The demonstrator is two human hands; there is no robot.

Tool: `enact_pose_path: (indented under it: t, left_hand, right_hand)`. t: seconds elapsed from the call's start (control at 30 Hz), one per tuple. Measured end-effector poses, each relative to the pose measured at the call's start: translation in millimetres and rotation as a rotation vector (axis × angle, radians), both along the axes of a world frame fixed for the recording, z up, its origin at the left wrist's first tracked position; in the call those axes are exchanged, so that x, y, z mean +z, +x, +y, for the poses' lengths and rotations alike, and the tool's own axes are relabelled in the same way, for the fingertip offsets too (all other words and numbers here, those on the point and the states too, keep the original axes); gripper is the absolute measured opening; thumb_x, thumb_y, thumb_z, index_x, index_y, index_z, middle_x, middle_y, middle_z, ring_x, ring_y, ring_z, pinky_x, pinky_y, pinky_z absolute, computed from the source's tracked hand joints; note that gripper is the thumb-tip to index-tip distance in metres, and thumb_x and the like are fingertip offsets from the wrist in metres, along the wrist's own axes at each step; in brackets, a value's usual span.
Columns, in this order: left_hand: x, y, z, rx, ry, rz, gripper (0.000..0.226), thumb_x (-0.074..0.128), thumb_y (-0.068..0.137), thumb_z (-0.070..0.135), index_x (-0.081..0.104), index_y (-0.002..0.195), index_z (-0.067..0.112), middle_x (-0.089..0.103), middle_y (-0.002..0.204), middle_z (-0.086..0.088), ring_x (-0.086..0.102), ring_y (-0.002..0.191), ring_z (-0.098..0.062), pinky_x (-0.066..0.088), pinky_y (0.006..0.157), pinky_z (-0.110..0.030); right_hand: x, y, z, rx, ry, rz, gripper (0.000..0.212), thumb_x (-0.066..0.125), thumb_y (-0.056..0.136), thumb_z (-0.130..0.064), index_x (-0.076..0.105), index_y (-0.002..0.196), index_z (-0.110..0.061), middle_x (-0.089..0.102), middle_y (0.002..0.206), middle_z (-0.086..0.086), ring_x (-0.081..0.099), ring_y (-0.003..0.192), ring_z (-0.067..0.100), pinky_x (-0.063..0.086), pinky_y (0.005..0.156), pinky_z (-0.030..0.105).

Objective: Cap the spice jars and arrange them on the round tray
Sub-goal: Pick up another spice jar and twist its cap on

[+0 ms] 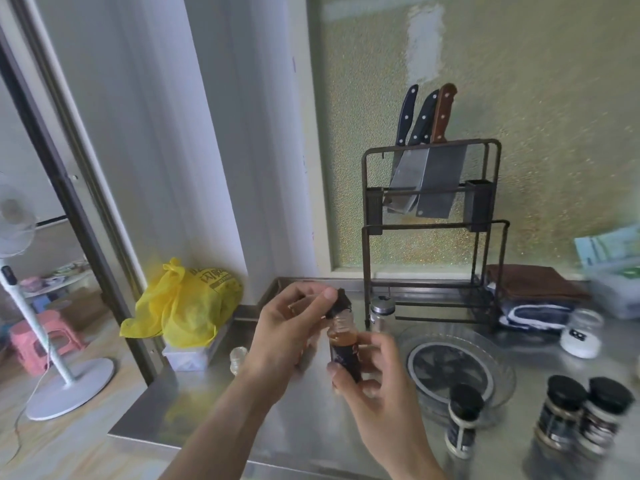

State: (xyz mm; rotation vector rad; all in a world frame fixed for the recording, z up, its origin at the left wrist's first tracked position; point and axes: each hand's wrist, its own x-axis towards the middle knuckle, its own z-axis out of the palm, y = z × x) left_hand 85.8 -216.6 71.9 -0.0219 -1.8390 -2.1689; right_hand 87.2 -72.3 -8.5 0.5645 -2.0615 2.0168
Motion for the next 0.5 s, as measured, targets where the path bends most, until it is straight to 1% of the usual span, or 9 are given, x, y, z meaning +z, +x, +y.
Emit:
enact_pose_path:
  t: [0.03, 0.07, 0.13, 0.17, 0.2, 0.27, 0.33, 0.43, 0.5]
  left_hand:
    - [1, 3, 3, -0.006, -0.030, 0.010, 0.035, 0.084, 0.082, 0.033, 0.071, 0.099, 0.005, 0.078, 0.094, -0.012, 0.060, 0.088, -0.032, 0.036, 0.087, -0.051]
    - [2, 5, 7, -0.010, -0.059, 0.023, 0.032, 0.083, 0.083, 0.030, 0.072, 0.098, 0.004, 0.078, 0.095, -0.014, 0.062, 0.088, -0.032, 0.041, 0.088, -0.052]
    - [5, 9, 13, -0.017, -0.111, 0.038, 0.028, 0.080, 0.082, 0.024, 0.072, 0.099, 0.003, 0.077, 0.101, -0.020, 0.069, 0.090, -0.029, 0.051, 0.094, -0.049]
    - [5, 11, 15, -0.024, -0.131, 0.043, 0.028, 0.080, 0.082, 0.024, 0.073, 0.099, 0.003, 0.077, 0.104, -0.022, 0.071, 0.092, -0.026, 0.054, 0.093, -0.046]
    - [5, 13, 19, -0.028, -0.144, 0.050, 0.028, 0.081, 0.080, 0.025, 0.073, 0.099, 0.005, 0.076, 0.106, -0.023, 0.071, 0.091, -0.025, 0.057, 0.085, -0.042]
    - [4, 15, 24, -0.018, -0.152, 0.064, 0.029, 0.084, 0.076, 0.024, 0.073, 0.098, 0.010, 0.075, 0.106, -0.021, 0.073, 0.087, -0.028, 0.053, 0.068, -0.029]
    - [1, 15, 27, -0.004, -0.168, 0.076, 0.027, 0.085, 0.075, 0.018, 0.074, 0.099, 0.013, 0.075, 0.105, -0.020, 0.074, 0.090, -0.034, 0.051, 0.063, -0.021]
    - [-1, 16, 27, -0.062, -0.157, 0.090, 0.019, 0.075, 0.088, 0.006, 0.076, 0.102, 0.018, 0.075, 0.109, -0.019, 0.071, 0.092, -0.029, 0.049, 0.061, -0.017]
    - [-2, 18, 25, -0.109, -0.168, 0.107, 0.027, 0.063, 0.093, -0.002, 0.075, 0.107, 0.018, 0.075, 0.116, -0.015, 0.069, 0.098, -0.027, 0.049, 0.067, -0.018]
  right_hand:
    - [0, 2, 4, -0.008, -0.012, 0.009, 0.036, 0.083, 0.086, -0.021, 0.060, 0.112, -0.030, 0.078, 0.098, -0.012, 0.077, 0.083, 0.020, 0.063, 0.077, 0.044]
    - [0, 3, 7, -0.017, -0.017, 0.020, 0.035, 0.083, 0.086, -0.021, 0.061, 0.112, -0.032, 0.078, 0.098, -0.012, 0.076, 0.084, 0.019, 0.063, 0.076, 0.041]
    - [-2, 4, 13, -0.033, -0.022, 0.035, 0.036, 0.083, 0.086, -0.019, 0.062, 0.111, -0.035, 0.077, 0.098, -0.011, 0.075, 0.089, 0.014, 0.061, 0.073, 0.030]
    - [-3, 5, 16, -0.040, -0.030, 0.037, 0.037, 0.084, 0.085, -0.018, 0.063, 0.110, -0.036, 0.077, 0.099, -0.011, 0.074, 0.091, 0.011, 0.060, 0.072, 0.026]
    - [-4, 5, 19, -0.044, -0.039, 0.035, 0.037, 0.083, 0.086, -0.017, 0.063, 0.111, -0.035, 0.077, 0.099, -0.011, 0.074, 0.093, 0.010, 0.060, 0.072, 0.026]
    - [-4, 5, 22, -0.038, -0.061, 0.021, 0.037, 0.082, 0.087, -0.017, 0.063, 0.113, -0.033, 0.077, 0.100, -0.008, 0.074, 0.094, 0.013, 0.061, 0.077, 0.035]
    - [-4, 7, 24, -0.011, -0.082, 0.008, 0.035, 0.081, 0.089, -0.018, 0.063, 0.117, -0.032, 0.078, 0.101, -0.003, 0.075, 0.092, 0.020, 0.061, 0.080, 0.048]
    - [-4, 8, 27, 0.025, -0.100, 0.001, 0.034, 0.078, 0.091, -0.019, 0.064, 0.119, -0.031, 0.078, 0.103, 0.002, 0.074, 0.092, 0.026, 0.059, 0.081, 0.058]
    - [-5, 8, 29, 0.039, -0.104, 0.000, 0.033, 0.077, 0.092, -0.019, 0.064, 0.120, -0.030, 0.077, 0.104, 0.003, 0.073, 0.094, 0.027, 0.058, 0.082, 0.059]
